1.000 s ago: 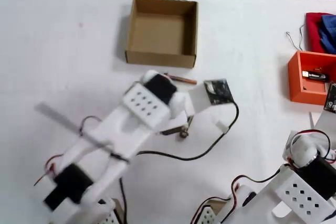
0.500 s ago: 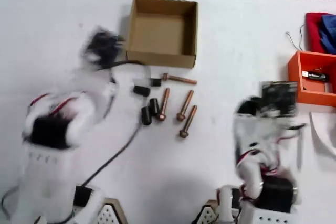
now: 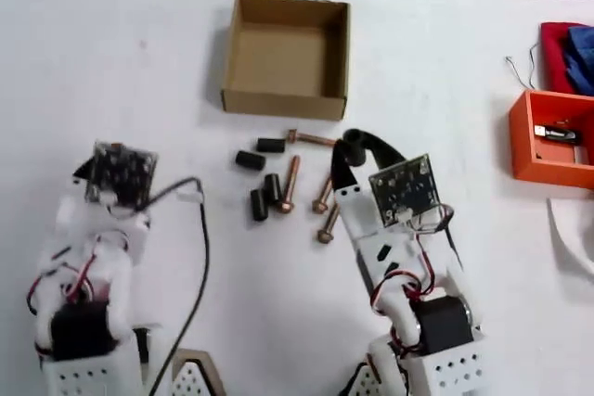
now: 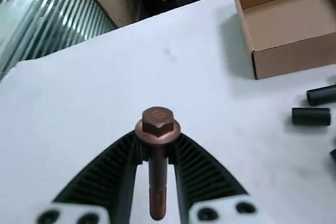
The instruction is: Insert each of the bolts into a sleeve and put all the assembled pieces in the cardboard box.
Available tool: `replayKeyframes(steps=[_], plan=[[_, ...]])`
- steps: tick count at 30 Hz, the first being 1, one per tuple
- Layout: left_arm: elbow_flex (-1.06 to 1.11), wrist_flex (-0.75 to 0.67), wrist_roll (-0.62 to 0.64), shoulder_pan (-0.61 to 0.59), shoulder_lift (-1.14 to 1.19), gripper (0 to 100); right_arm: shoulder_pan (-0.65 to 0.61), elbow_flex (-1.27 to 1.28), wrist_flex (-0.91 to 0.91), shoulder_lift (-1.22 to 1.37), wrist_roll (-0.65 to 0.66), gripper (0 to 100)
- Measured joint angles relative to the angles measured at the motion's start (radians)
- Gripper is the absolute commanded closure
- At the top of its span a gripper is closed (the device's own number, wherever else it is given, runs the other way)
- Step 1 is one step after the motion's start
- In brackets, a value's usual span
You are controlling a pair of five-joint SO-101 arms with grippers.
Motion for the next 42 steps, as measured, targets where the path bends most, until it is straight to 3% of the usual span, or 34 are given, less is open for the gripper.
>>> replayKeyframes(steps=[4,12,17,22,26,29,33,36,42], plan=[[0.127,-0.069,0.040,0.002,-0.173,98,-0.003,0.000,0.000,0.000,0.000,97.8],[0.273,-0.445,0.608,0.009,-0.239,98,-0.003,0.009,-0.046,0.000,-0.009,97.8],[0.288,-0.582,0.729,0.100,-0.230,98,-0.009,0.094,-0.273,0.000,-0.012,97.8],[0.222,-0.588,0.792,0.170,-0.117,98,-0.094,0.180,-0.482,0.000,-0.012,97.8],[0.048,-0.586,0.882,0.230,0.078,98,-0.150,0.285,-0.565,0.000,-0.012,97.8],[-0.150,-0.493,0.950,0.275,0.264,98,-0.161,0.373,-0.637,0.000,-0.023,97.8],[-0.442,-0.310,0.962,0.416,0.443,98,-0.129,0.400,-0.649,0.000,-0.157,97.8],[-0.583,-0.255,0.959,0.543,0.525,98,-0.055,0.400,-0.624,0.000,-0.292,97.8],[-0.621,-0.255,0.890,0.666,0.658,98,-0.005,0.400,-0.605,0.000,-0.304,97.8]])
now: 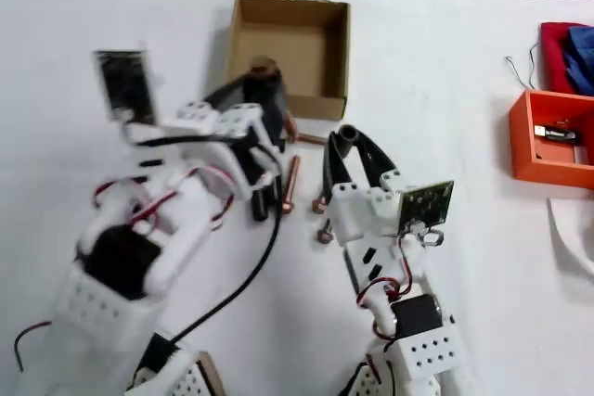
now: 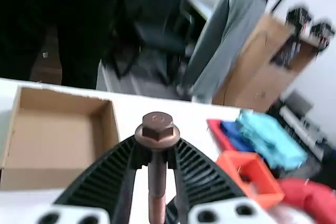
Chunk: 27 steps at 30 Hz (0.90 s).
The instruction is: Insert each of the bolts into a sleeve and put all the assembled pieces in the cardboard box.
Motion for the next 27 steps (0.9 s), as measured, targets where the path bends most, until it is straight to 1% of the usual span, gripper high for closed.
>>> replayKeyframes(steps=[5,8,14,22,27], plan=[[0.000,0.000,-0.114,0.078,0.048,98,-0.032,0.000,0.000,0.000,0.074,97.8],[0.000,-0.040,-0.169,0.098,0.054,98,-0.049,0.000,0.028,0.000,0.109,97.8],[0.009,-0.103,-0.187,0.097,0.055,98,-0.072,0.000,0.043,0.000,0.117,97.8],[0.130,-0.209,-0.190,0.103,0.057,98,-0.075,0.000,0.043,0.000,0.117,97.8],[0.133,-0.221,-0.190,0.103,0.057,98,-0.075,0.000,0.043,0.000,0.183,97.8]])
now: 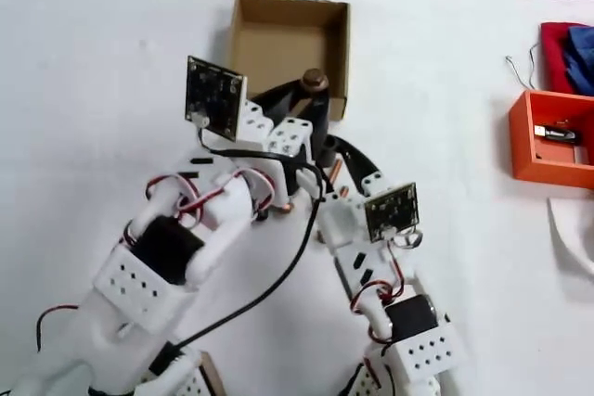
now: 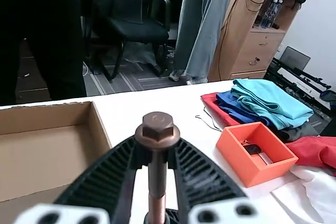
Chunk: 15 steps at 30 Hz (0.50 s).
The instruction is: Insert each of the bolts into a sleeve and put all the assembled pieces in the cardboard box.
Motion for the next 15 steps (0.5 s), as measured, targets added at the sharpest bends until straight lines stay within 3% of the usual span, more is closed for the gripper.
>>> replayKeyframes(steps=[15], plan=[[0.008,0.000,0.002,-0.002,0.002,98,-0.002,0.000,0.002,0.000,0.015,97.8]])
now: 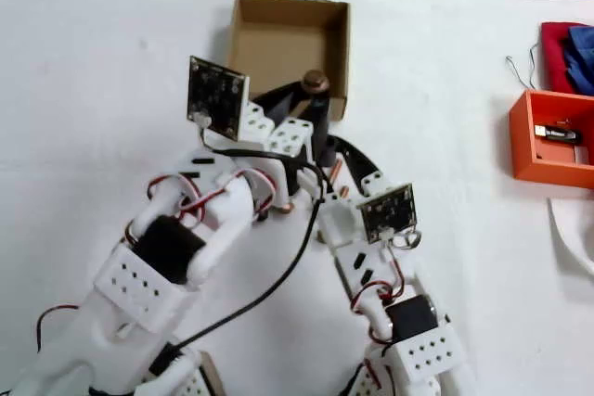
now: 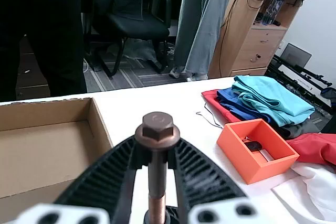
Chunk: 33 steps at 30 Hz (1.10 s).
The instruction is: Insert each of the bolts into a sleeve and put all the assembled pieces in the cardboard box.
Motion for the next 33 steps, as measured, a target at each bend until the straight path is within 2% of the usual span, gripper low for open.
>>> replayKeyframes(steps=[8,17,33], plan=[[0.000,0.000,0.000,0.000,0.000,98,0.000,0.000,0.006,-0.012,0.000,97.8],[0.000,0.000,0.069,0.000,0.000,98,0.000,-0.011,0.236,-0.250,0.000,97.8],[0.000,0.003,0.069,0.057,0.000,98,-0.035,-0.011,0.247,-0.299,0.000,97.8]])
